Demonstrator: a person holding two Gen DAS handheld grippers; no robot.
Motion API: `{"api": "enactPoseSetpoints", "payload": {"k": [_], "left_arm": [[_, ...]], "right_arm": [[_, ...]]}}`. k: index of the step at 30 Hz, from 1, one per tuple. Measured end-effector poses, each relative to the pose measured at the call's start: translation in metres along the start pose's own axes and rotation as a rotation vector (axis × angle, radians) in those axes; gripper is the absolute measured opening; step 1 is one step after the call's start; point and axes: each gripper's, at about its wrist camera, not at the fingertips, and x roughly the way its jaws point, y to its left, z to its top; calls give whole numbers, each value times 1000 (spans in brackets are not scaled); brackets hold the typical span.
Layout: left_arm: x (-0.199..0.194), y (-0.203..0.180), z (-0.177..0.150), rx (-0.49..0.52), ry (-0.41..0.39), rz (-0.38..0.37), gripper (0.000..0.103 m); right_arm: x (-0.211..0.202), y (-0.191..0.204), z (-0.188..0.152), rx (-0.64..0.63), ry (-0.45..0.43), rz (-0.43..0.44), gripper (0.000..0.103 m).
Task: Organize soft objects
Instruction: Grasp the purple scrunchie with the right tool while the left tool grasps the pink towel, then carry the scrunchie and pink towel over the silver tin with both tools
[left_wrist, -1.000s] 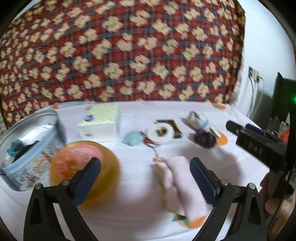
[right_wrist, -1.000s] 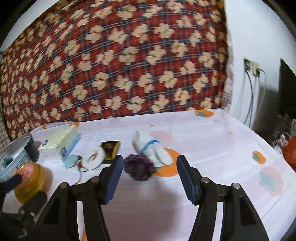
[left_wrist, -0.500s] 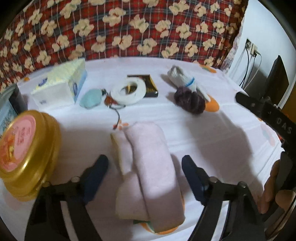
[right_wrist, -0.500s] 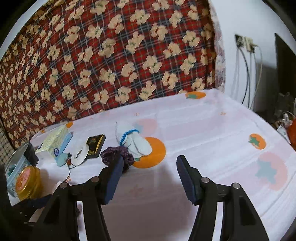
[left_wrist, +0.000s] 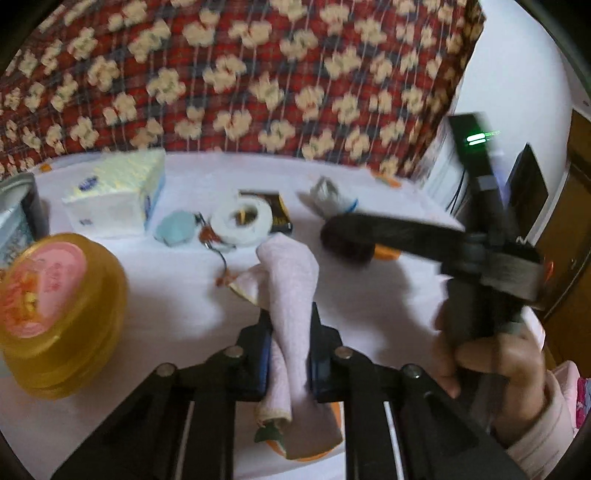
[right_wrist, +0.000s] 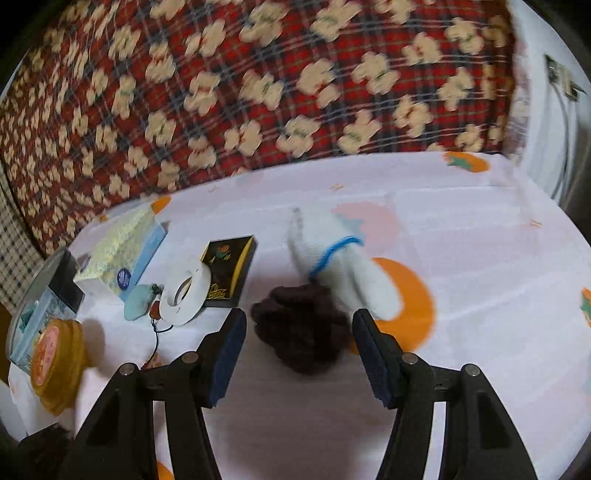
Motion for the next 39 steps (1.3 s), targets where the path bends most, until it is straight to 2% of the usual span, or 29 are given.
{"api": "enactPoseSetpoints", "payload": {"k": [3,5,10,13,18,21,27,33,39], "left_arm": [[-11,7,2,-11,-49,7,14],[-14,13,6,-23,-55,3,14],[-18,22,8,-40,-58,-2,14],[-23,24,7,-40,-68,-17,14],[-34,30,9,-47,-102,-28,14],[-44,36,11,-44,-134,-20,14],[-64,58,15,-57,-185,-2,14],[-84,94,21,-96,-222,57,14],[-100,135,22,-128,-234,157,14]], "right_arm": [[14,10,4,-24,36,-23,61],[20,12,7,-31,53,-25,52],[18,7,7,-9,48,-16,40],[3,4,2,15,0,-5,35],[-33,9,-16,51,-107,16,34],[-65,26,-30,29,-199,-2,34],[-105,71,-38,-24,-294,27,34],[-117,125,-38,-104,-311,96,35],[-112,172,-38,-148,-310,166,35]]}}
